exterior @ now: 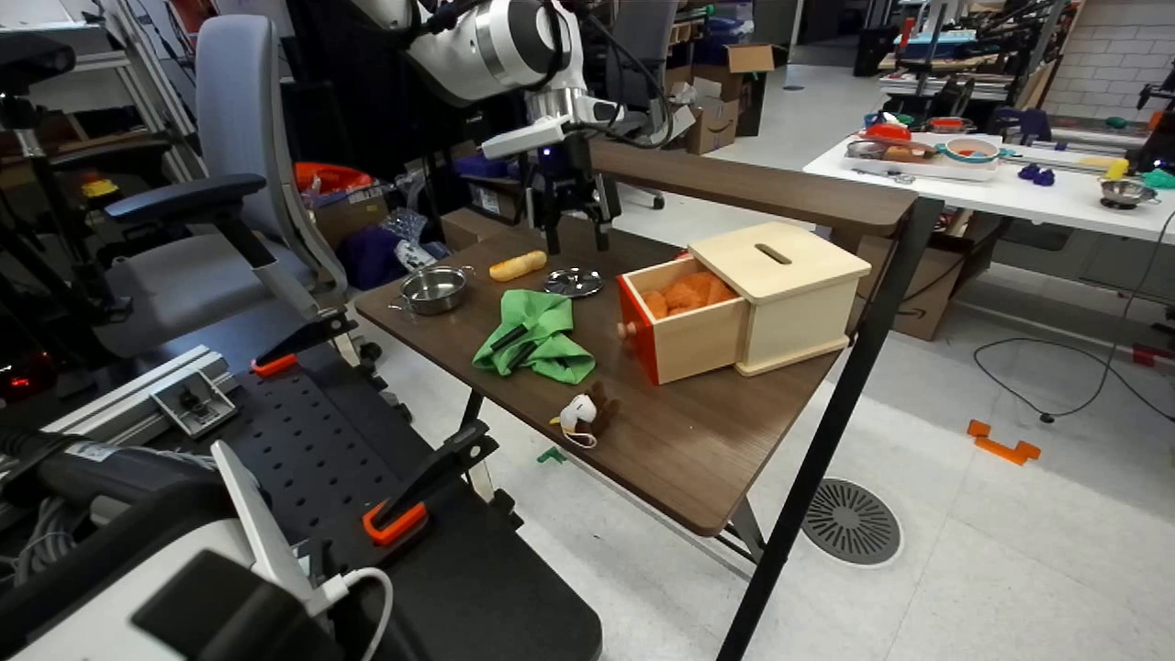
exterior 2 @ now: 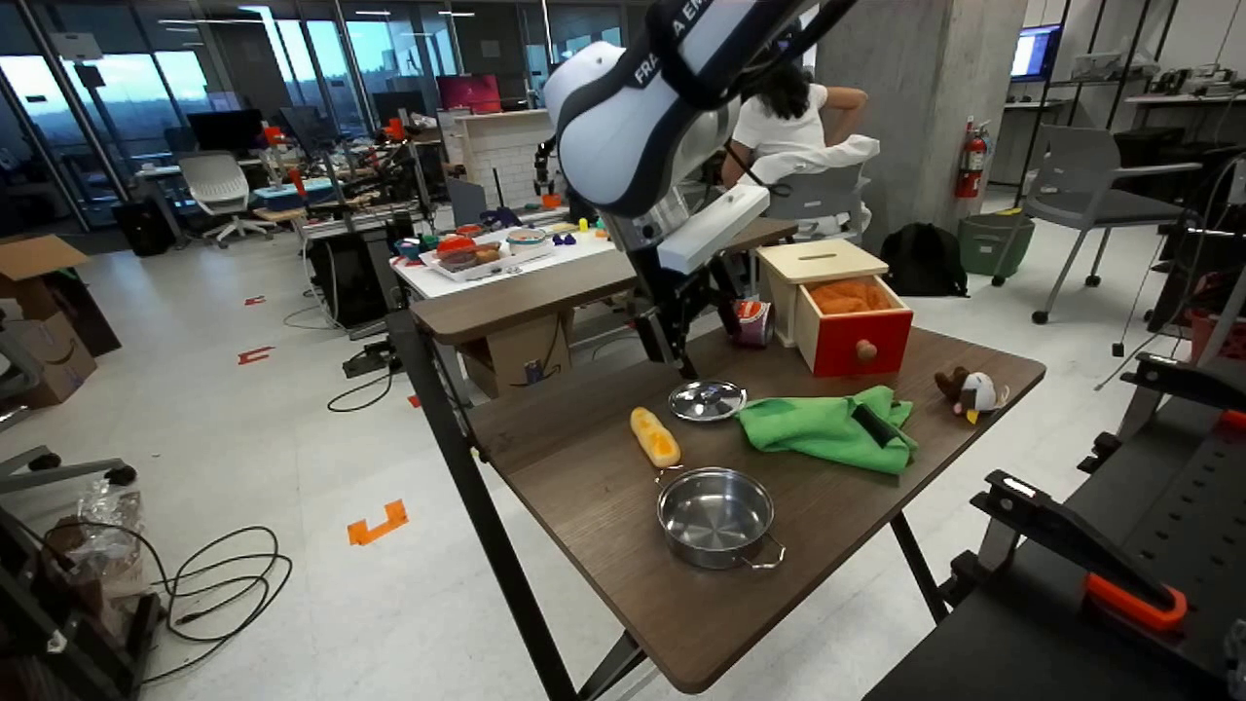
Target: Remove the lid from the silver pot
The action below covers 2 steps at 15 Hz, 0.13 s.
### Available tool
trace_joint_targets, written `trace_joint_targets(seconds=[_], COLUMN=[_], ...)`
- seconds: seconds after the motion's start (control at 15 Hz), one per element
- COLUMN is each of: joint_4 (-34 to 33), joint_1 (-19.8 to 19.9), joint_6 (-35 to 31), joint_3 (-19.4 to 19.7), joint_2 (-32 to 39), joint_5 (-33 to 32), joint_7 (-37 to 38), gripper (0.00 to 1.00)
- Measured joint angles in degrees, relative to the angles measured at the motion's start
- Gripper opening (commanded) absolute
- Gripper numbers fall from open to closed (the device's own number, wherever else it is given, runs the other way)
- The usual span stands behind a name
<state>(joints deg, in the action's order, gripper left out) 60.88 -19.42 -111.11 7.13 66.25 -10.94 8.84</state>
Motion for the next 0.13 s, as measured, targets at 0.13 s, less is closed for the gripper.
trace_joint_targets(seconds=[0.13], joint_4=[2.3], joint_1=[-0.4], joint_6=[0.0], joint_3=[0.2], joint_2=[-2.4], joint_5=[-0.2], joint_7=[0.1], gripper=[1.00])
